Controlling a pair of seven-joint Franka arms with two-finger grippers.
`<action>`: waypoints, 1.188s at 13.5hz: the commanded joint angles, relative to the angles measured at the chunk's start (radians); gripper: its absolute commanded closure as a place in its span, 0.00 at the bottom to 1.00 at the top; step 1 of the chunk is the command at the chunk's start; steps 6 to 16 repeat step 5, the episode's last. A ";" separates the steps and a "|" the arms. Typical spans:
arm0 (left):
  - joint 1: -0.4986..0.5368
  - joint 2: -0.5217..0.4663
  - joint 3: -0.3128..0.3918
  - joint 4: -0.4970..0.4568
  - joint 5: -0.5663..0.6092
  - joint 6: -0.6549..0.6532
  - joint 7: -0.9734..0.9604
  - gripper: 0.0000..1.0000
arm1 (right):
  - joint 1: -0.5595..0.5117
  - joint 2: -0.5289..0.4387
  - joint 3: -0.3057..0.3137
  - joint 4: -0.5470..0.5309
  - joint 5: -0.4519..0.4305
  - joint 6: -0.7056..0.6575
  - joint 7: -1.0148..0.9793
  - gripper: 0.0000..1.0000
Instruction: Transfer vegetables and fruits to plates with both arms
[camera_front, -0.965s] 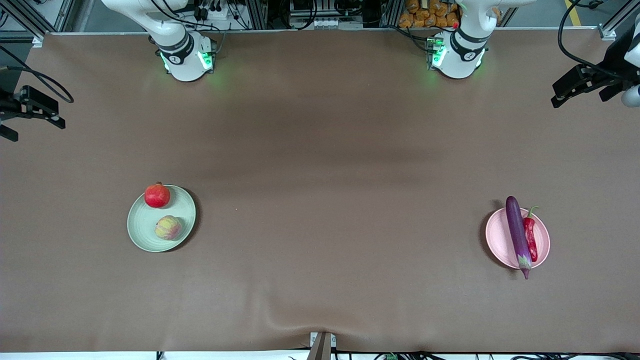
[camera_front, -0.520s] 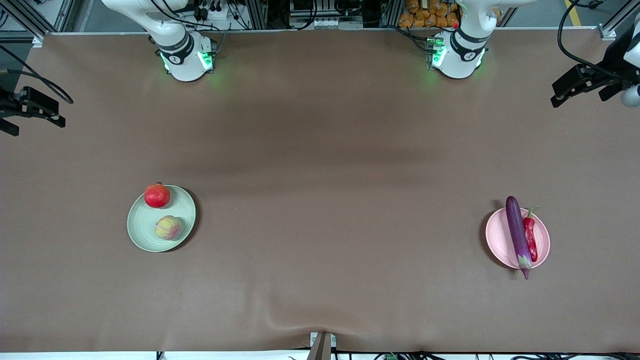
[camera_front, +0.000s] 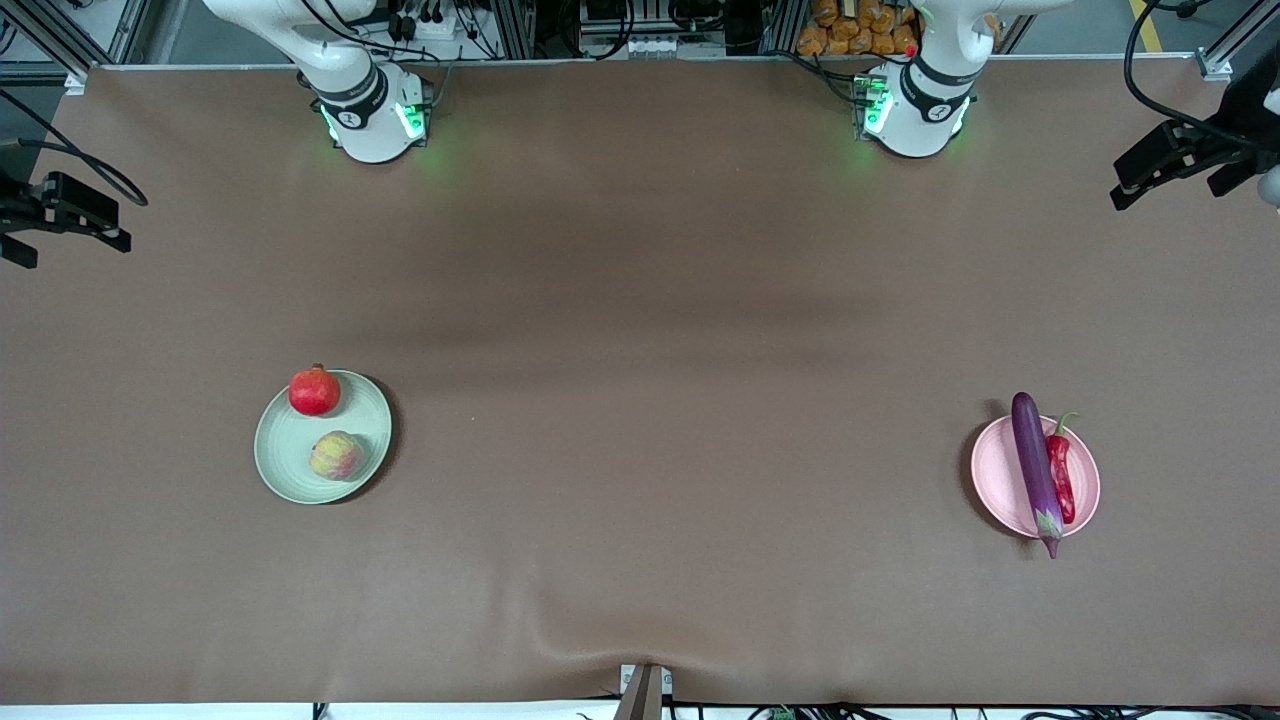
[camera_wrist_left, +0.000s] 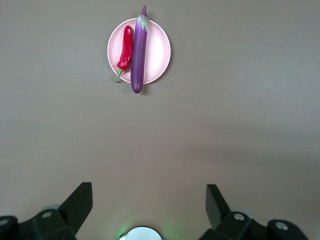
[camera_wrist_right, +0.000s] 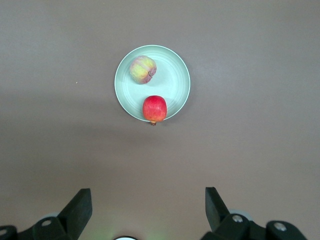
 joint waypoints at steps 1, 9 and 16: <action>-0.001 0.008 0.000 0.042 0.017 -0.040 0.011 0.00 | -0.005 0.004 0.011 0.021 -0.018 -0.019 0.017 0.00; -0.001 0.008 0.000 0.042 0.017 -0.048 0.011 0.00 | -0.006 0.004 0.011 0.021 -0.018 -0.020 0.017 0.00; -0.001 0.008 0.000 0.042 0.017 -0.048 0.011 0.00 | -0.006 0.004 0.011 0.021 -0.018 -0.020 0.017 0.00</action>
